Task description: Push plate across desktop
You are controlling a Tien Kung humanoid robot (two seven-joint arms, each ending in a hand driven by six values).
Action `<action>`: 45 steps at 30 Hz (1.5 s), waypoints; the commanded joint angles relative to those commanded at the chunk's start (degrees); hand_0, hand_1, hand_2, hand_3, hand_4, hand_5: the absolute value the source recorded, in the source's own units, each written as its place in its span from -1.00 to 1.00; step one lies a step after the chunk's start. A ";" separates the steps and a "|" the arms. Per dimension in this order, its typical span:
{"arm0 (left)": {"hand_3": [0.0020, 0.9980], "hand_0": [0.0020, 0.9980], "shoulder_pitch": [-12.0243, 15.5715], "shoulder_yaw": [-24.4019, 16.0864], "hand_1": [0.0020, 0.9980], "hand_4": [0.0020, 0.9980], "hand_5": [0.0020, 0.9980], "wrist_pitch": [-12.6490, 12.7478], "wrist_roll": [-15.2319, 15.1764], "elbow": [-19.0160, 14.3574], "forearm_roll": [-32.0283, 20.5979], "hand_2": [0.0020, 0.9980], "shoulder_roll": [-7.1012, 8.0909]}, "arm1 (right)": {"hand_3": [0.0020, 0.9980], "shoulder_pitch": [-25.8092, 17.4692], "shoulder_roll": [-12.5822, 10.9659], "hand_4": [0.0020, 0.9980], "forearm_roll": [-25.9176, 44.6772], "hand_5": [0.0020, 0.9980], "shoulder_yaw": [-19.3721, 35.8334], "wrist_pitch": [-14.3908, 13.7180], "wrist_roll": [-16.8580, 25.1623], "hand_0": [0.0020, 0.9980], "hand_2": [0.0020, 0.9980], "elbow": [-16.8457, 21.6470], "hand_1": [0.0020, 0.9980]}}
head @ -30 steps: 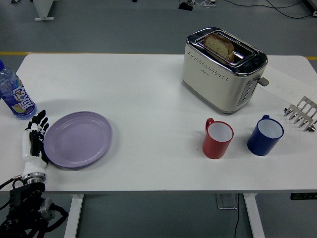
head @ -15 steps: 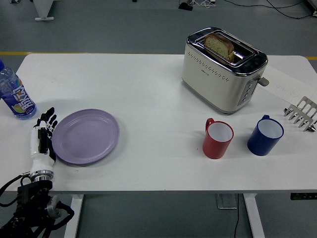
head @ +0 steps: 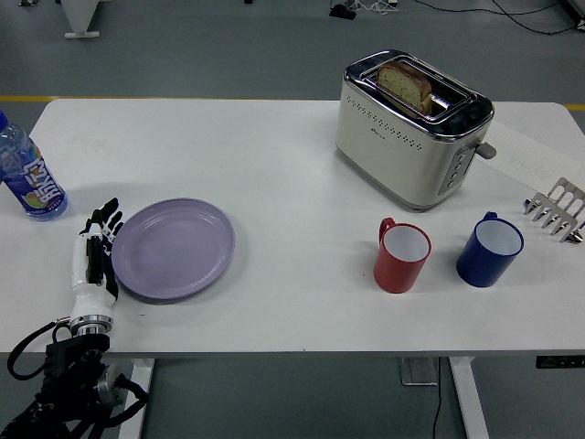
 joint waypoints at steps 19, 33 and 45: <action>0.56 0.75 -0.87 6.29 0.78 -0.05 1.00 0.69 -0.56 -2.85 -3.04 0.80 0.00 | 0.16 0.60 -0.04 -0.40 -0.25 -0.04 0.20 0.22 0.17 0.10 0.19 -0.16 -0.10; 0.55 0.74 -1.48 9.76 0.77 -0.05 1.00 0.65 -0.52 -3.76 -4.07 0.80 0.00 | 0.17 0.90 -0.10 -0.39 -0.26 -0.04 0.29 0.25 0.27 0.10 0.19 -0.20 -0.10; 0.55 0.74 -1.62 10.14 0.77 -0.05 1.00 0.78 -0.60 -4.17 -4.56 0.80 0.00 | 0.17 0.86 -0.12 -0.39 -0.25 -0.05 0.32 0.25 0.29 0.10 0.19 -0.20 -0.10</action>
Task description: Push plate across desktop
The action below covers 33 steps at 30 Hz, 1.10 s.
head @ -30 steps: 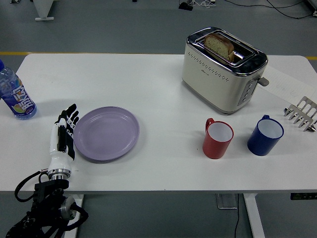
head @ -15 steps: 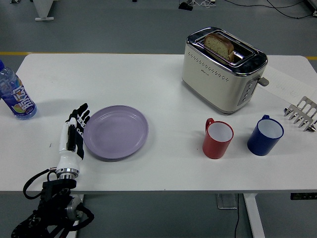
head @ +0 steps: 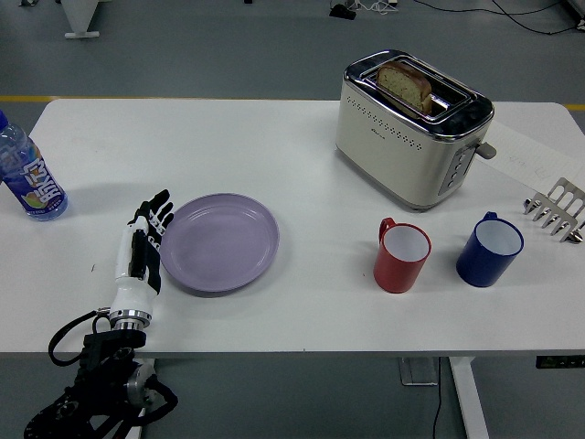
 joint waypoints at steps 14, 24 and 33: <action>0.55 0.74 -0.25 -2.02 0.77 -0.05 1.00 1.23 -0.27 0.48 0.50 0.80 0.00 | 0.17 0.00 -0.08 -0.39 0.02 -0.04 -0.01 -0.08 -0.03 0.10 0.19 0.02 -0.10; 0.55 0.74 -0.26 -0.61 0.77 -0.06 1.00 0.92 0.10 2.38 0.00 0.80 0.00 | 0.17 -0.06 -0.10 -0.39 -0.30 -0.04 0.22 -0.25 -0.27 0.10 0.19 0.09 -0.10; 0.55 0.74 -0.43 2.19 0.77 -0.06 1.00 0.76 0.02 2.67 -1.50 0.80 0.00 | 0.17 -0.20 -0.19 -0.39 -0.30 -0.04 0.23 -0.46 -0.41 0.10 0.19 0.15 -0.10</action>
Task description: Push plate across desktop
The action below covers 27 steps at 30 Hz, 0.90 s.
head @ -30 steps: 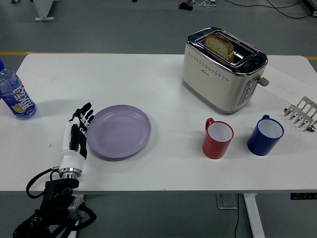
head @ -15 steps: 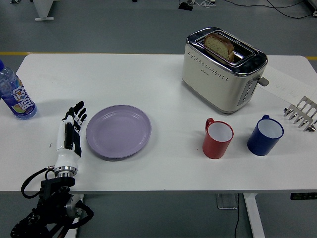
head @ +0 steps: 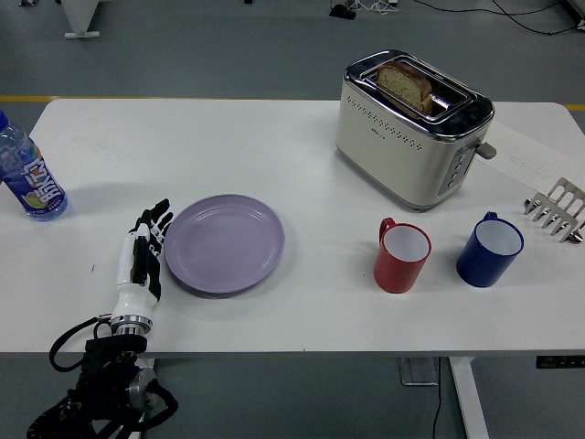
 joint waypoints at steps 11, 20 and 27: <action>0.54 0.75 0.39 2.67 0.77 -0.05 1.00 -0.26 -0.13 -0.78 -1.30 0.80 0.00 | 0.17 -0.46 -0.06 -0.39 -0.27 -0.04 0.07 0.01 -0.07 0.10 0.19 0.04 -0.10; 0.54 0.75 0.44 5.34 0.77 -0.06 1.00 -0.66 0.02 -2.16 -1.60 0.80 0.00 | 0.17 -0.59 -0.07 -0.39 -0.41 -0.04 0.10 0.00 -0.09 0.10 0.19 0.05 -0.10; 0.53 0.75 0.46 6.75 0.77 -0.06 1.00 -0.93 0.20 -2.38 -1.64 0.80 0.00 | 0.17 -0.49 -0.15 -0.39 -0.39 -0.04 0.06 0.11 0.07 0.10 0.18 -0.04 -0.10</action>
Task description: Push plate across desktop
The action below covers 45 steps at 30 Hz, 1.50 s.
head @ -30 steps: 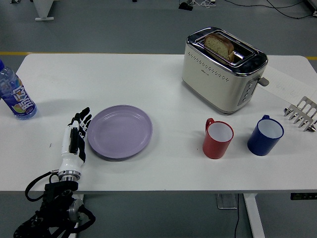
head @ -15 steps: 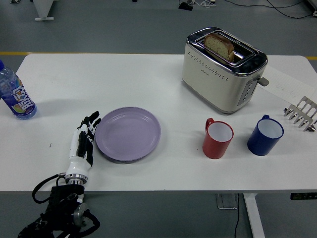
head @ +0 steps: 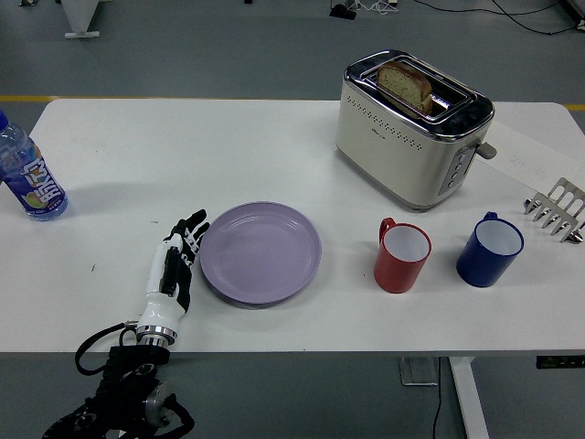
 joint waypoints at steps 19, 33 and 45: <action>0.53 0.75 -0.59 5.61 0.77 -0.06 1.00 -0.04 0.03 -2.01 -0.84 0.80 0.00 | 0.17 0.45 -0.02 -0.38 -0.19 -0.04 0.18 0.11 0.08 0.10 0.18 -0.08 -0.10; 0.53 0.75 -0.83 9.54 0.76 -0.06 1.00 -0.12 0.12 -3.39 -1.52 0.81 0.00 | 0.17 0.45 0.00 -0.38 -0.42 -0.04 0.40 0.12 0.02 0.10 0.18 -0.08 -0.10; 0.53 0.75 -0.97 10.67 0.77 -0.06 1.00 -0.14 0.12 -4.19 -1.75 0.81 0.00 | 0.17 0.52 0.02 -0.38 -0.35 -0.04 0.32 0.16 0.04 0.10 0.18 -0.08 -0.10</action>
